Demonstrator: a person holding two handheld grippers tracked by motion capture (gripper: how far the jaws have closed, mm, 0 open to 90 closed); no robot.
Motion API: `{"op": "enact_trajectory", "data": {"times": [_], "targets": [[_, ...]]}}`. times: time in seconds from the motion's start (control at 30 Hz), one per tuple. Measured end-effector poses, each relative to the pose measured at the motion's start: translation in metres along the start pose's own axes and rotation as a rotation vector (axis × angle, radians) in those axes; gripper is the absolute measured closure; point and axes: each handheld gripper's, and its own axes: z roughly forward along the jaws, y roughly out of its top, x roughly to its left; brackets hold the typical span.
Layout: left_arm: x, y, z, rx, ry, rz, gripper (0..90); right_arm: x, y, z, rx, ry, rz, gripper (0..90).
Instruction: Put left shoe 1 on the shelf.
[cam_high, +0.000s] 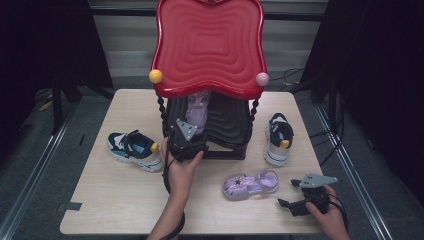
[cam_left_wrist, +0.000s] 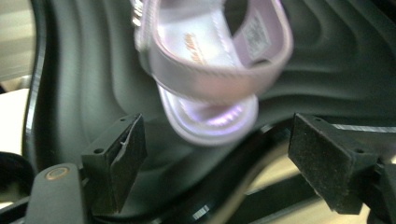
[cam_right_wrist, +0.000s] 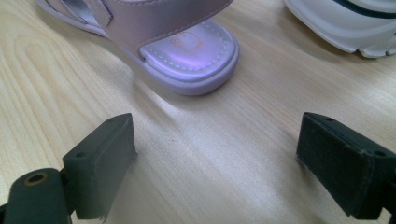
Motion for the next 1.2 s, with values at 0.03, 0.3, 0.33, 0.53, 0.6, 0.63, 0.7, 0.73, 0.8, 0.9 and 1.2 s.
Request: {"op": "enact_trajectory", "data": {"times": [0.03, 0.3, 0.33, 0.53, 0.6, 0.63, 0.7, 0.73, 0.8, 0.9, 1.2], "targets": [[-0.001, -0.002, 0.000, -0.004, -0.005, -0.008, 19.1, 0.000, 0.000, 0.000, 0.000, 0.000, 0.000, 11.2], [0.003, -0.009, -0.012, 0.006, -0.082, -0.019, 19.2, 0.000, 0.000, 0.000, -0.001, 0.000, 0.002, 11.2], [0.003, -0.009, -0.012, 0.006, -0.082, -0.019, 19.2, 0.000, 0.000, 0.000, -0.001, 0.000, 0.002, 11.2], [0.005, -0.016, -0.026, -0.012, -0.085, 0.005, 19.0, 0.000, 0.000, 0.000, 0.000, 0.000, 0.001, 11.2], [0.005, -0.016, -0.031, -0.008, -0.110, 0.005, 19.2, 0.000, 0.000, 0.000, 0.000, 0.000, 0.002, 11.2], [0.005, -0.016, -0.033, -0.007, -0.110, 0.019, 19.1, 0.000, 0.000, 0.000, 0.000, 0.000, 0.001, 11.2], [0.005, -0.017, -0.037, -0.004, -0.127, 0.040, 19.4, 0.000, 0.000, 0.000, 0.000, 0.000, 0.001, 11.2], [0.004, -0.018, -0.038, 0.000, -0.142, 0.039, 19.4, 0.000, 0.000, 0.000, 0.000, 0.000, 0.000, 11.2], [0.002, -0.021, -0.039, 0.017, -0.162, 0.061, 19.3, 0.000, 0.000, 0.000, 0.000, 0.000, 0.001, 11.2], [0.001, -0.027, -0.039, 0.037, -0.201, 0.063, 19.3, 0.000, 0.000, 0.000, 0.002, -0.001, 0.003, 11.2], [0.004, -0.048, -0.037, 0.092, -0.249, 0.105, 19.2, 0.000, 0.000, 0.000, 0.001, 0.000, 0.001, 11.2]]}}
